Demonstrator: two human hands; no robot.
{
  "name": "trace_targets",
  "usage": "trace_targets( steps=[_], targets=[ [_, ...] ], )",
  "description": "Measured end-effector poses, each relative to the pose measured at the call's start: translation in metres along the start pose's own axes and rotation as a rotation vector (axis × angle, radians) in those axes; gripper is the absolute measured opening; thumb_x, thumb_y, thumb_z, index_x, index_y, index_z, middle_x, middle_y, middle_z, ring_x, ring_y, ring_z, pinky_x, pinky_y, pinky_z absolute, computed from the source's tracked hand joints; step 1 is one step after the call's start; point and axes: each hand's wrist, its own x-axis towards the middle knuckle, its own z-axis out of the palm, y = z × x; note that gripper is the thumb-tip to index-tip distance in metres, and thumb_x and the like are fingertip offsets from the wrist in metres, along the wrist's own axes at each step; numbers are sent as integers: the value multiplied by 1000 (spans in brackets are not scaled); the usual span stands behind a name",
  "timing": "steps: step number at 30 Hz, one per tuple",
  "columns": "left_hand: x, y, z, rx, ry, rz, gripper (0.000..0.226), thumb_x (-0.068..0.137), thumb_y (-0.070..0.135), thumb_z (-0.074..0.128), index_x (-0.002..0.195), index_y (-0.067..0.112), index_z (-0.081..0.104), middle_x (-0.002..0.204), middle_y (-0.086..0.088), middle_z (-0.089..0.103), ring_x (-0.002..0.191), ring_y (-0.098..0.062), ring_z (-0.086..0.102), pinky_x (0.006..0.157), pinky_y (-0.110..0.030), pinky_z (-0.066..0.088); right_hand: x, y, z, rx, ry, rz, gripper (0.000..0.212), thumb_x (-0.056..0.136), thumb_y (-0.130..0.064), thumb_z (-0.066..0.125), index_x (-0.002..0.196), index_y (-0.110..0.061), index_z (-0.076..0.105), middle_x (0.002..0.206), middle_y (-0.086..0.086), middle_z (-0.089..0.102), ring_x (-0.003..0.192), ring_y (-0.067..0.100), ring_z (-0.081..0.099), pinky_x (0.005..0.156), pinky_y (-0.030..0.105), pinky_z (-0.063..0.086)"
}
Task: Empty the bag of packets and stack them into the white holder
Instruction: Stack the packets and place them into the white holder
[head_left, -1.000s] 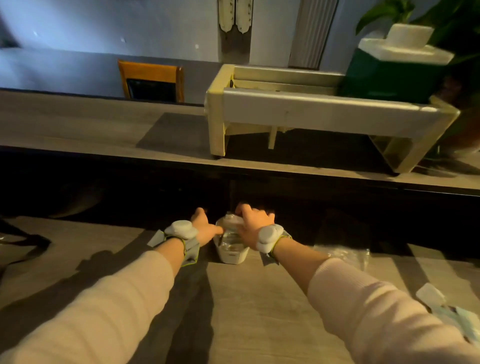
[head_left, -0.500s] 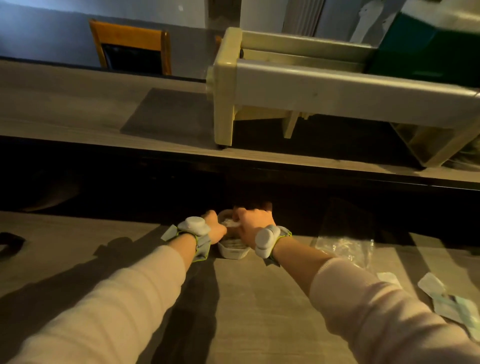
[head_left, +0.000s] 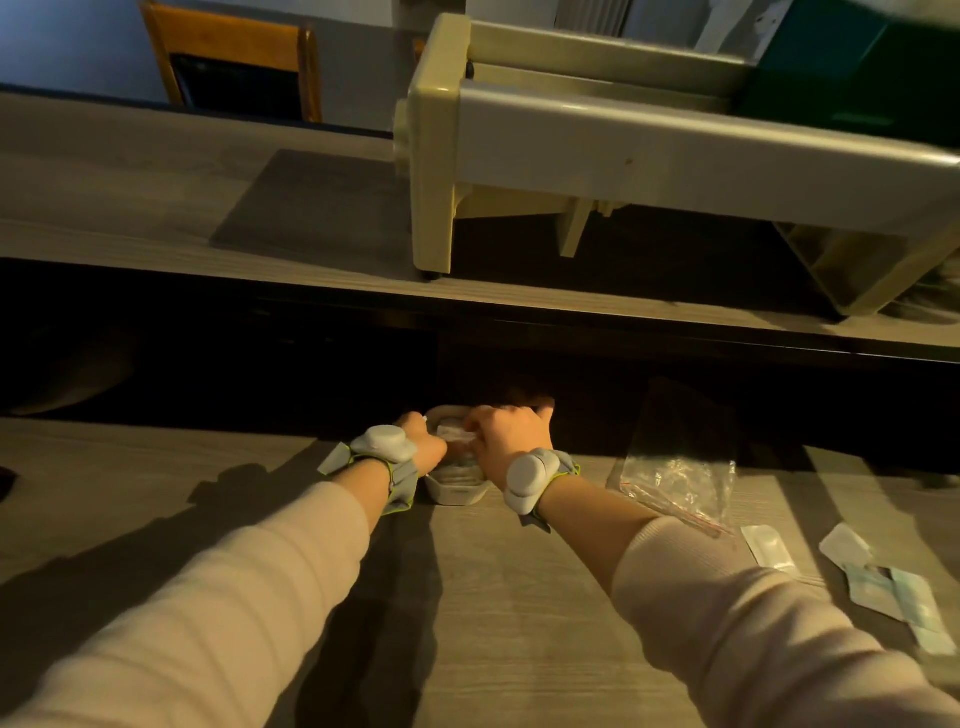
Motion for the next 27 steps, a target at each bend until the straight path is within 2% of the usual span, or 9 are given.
trace_targets(
  steps=[2,6,7,9,11,15,18,22,27],
  targets=[
    [-2,0,0,-3,-1,-6,47,85,3,51,130,-2,42,130,-21,50,114,-39,53,90,-42,48,-1,1,2,24,6,9,22,88,-28,56,110,-28,60,100,0,70,101,28,60,102,50,22],
    [-10,1,-8,-7,-14,-28,48,84,6,57,128,-3,39,133,-19,47,109,-35,53,74,-32,39,-3,6,-3,123,2,33,28,84,-39,61,112,-32,59,105,-6,70,105,23,60,101,50,22],
    [-9,0,-11,-24,-2,-35,53,83,11,60,130,-2,38,131,-20,48,107,-34,53,76,-33,42,-3,9,-4,143,19,40,28,84,-39,61,111,-33,59,105,-7,70,105,23,60,100,50,22],
    [-17,2,-15,-81,52,-60,73,82,27,65,140,2,29,136,-21,45,118,-37,50,92,-40,47,-7,16,-7,198,86,51,24,85,-35,60,108,-35,60,102,-10,70,103,22,61,97,47,24],
    [-27,6,-17,-143,145,-71,83,84,40,63,145,3,20,146,-20,36,130,-39,41,104,-46,41,-13,23,-10,254,171,53,18,85,-33,58,103,-36,62,96,-12,71,100,21,61,94,45,26],
    [-60,23,-14,-242,494,-39,56,87,32,59,130,6,36,140,-18,38,128,-37,38,101,-45,37,-34,43,-19,341,240,39,15,87,-28,55,98,-36,63,93,-13,69,105,21,53,93,42,25],
    [-85,42,9,-387,638,93,47,83,18,62,124,11,42,139,-16,35,125,-34,37,100,-43,40,-58,66,-27,375,270,10,14,88,-29,56,96,-37,62,92,-16,67,106,17,49,88,36,22],
    [-120,77,61,-411,593,197,49,81,20,61,124,14,38,132,-12,36,121,-30,38,101,-44,39,-94,115,-26,404,274,74,13,88,-32,54,95,-37,63,87,-18,65,103,13,49,84,32,19],
    [-161,116,139,-375,376,259,47,83,11,59,126,13,41,133,-12,37,124,-29,37,102,-37,36,-144,186,-15,366,214,206,12,88,-34,53,94,-36,64,93,-14,68,106,14,52,87,35,24]
  ],
)
